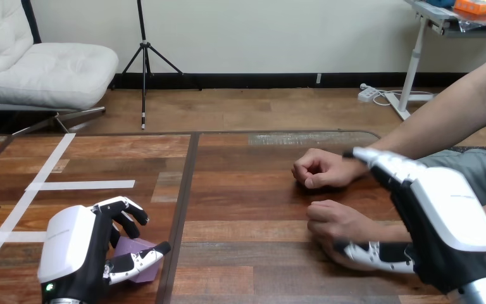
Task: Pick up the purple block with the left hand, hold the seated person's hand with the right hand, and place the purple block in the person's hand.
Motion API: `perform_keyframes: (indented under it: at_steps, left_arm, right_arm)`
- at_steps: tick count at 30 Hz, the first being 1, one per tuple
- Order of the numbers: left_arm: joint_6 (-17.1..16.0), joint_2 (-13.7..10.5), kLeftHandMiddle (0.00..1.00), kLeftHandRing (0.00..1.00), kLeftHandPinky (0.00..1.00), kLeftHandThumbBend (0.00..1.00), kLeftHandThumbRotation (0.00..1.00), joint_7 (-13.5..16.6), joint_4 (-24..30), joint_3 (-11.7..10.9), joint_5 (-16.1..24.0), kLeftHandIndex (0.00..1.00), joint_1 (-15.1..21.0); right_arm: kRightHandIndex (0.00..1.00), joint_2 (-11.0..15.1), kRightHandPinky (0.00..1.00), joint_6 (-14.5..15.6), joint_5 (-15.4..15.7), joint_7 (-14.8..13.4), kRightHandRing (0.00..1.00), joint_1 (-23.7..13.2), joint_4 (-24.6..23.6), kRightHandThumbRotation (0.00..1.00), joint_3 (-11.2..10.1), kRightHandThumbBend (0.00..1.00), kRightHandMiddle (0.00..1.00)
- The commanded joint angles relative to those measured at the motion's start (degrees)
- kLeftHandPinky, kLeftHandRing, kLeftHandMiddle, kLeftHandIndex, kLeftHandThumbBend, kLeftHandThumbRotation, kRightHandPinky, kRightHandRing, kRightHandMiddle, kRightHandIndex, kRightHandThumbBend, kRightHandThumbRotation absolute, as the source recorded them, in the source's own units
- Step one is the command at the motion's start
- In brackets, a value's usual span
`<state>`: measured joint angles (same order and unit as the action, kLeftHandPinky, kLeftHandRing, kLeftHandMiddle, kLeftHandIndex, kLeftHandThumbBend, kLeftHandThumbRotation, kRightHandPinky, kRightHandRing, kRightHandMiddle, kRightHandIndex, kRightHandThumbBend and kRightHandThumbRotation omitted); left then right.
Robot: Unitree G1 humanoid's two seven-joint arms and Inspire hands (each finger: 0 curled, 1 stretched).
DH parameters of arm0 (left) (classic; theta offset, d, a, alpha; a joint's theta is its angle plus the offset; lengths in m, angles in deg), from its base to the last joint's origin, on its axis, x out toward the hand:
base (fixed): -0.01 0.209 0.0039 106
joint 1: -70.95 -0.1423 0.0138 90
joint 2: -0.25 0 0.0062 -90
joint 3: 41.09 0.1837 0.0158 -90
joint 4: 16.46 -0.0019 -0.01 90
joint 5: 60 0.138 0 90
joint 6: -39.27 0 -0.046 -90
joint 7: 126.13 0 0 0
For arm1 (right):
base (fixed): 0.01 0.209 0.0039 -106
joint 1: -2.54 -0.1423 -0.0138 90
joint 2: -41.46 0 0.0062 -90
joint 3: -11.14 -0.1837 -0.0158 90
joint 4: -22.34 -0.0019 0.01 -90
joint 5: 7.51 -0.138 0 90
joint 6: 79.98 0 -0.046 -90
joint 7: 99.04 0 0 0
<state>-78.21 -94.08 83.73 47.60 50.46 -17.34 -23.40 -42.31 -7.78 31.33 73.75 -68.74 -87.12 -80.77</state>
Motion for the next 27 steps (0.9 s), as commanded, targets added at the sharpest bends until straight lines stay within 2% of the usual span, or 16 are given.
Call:
perform_keyframes:
  at_steps: [1, 7, 13, 27]
  left_arm:
    - [1.62, -1.63, 0.41, 0.3, 0.24, 0.55, 0.04, -0.1, 1.79, 1.59, 0.57, 0.48, 2.4]
    - [2.5, -1.74, 0.41, 0.3, 0.24, 0.55, 0.04, -0.61, 2.15, 2.12, 0.28, 0.48, 2.4]
    - [3.22, -1.85, 0.41, 0.29, 0.23, 0.54, 0.04, -1.39, 2.42, 2.53, -0.1, 0.48, 2.42]
    - [4.03, -2.28, 0.42, 0.31, 0.24, 0.53, 0.03, -1.54, 2.27, 3.57, -0.43, 0.48, 2.66]
  right_arm:
    - [0.84, -2.47, 0.86, -4.59, -1.33, -6.11, 0.87, -2.65, 2.91, 0.22, 0.53, 0.7, 0.87]
    - [0.85, -4.17, 0.87, -7.99, -1.7, -10.07, 0.87, -2.9, 5.43, 0.28, 1.13, 0.64, 0.88]
    - [0.86, -5.53, 0.87, -9.4, -1.32, -12.42, 0.87, -3.08, 6.85, 0.33, 1.71, 0.6, 0.88]
    - [0.85, -7.44, 0.87, -9.82, -1.51, -13.03, 0.86, -3.03, 7.83, 0.31, 2.39, 0.58, 0.87]
